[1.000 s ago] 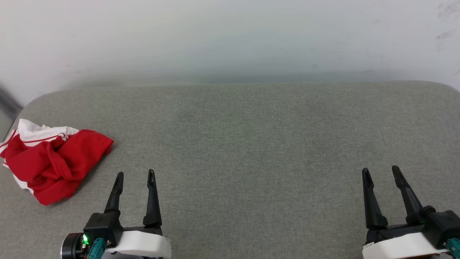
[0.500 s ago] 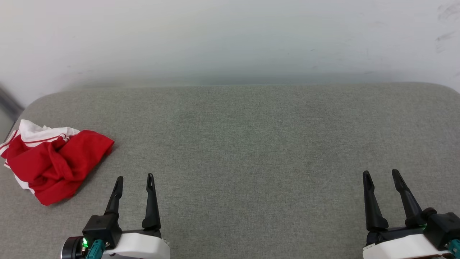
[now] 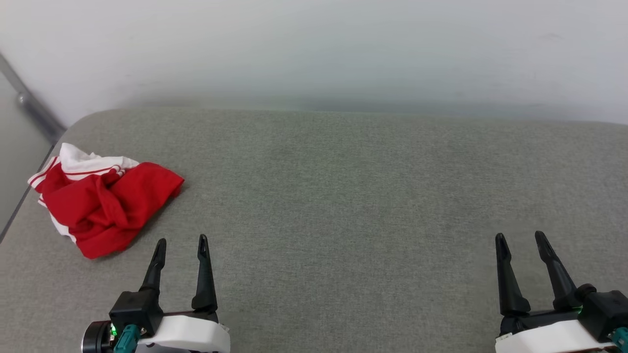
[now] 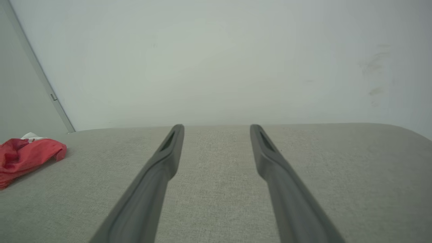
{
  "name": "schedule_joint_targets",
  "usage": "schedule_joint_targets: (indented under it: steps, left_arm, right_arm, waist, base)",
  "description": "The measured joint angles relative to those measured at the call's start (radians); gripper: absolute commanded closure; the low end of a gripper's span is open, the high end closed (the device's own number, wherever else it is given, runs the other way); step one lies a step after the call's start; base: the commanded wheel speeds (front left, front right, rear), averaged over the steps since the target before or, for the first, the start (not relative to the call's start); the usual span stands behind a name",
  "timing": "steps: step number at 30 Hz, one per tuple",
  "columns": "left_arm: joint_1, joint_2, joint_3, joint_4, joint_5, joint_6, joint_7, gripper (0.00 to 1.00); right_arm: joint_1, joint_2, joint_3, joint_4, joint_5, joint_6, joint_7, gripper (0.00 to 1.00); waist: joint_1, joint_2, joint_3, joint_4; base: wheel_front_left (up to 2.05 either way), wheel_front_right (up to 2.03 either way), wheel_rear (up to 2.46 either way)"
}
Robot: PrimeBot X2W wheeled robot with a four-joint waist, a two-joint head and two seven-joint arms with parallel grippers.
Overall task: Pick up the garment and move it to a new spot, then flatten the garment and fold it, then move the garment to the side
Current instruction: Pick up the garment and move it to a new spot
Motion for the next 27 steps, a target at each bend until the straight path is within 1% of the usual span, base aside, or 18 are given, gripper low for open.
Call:
schedule_joint_targets:
  steps: [27]
  left_arm:
    - [-0.019,0.000,0.033,0.003,-0.028,0.008,0.000,0.00]
  right_arm:
    - [-0.006,0.000,0.006,-0.012,-0.033,0.000,0.000,0.00]
  waist:
    - [0.0000,0.0000,0.036,0.272]
  base:
    - [0.00,0.00,0.00]
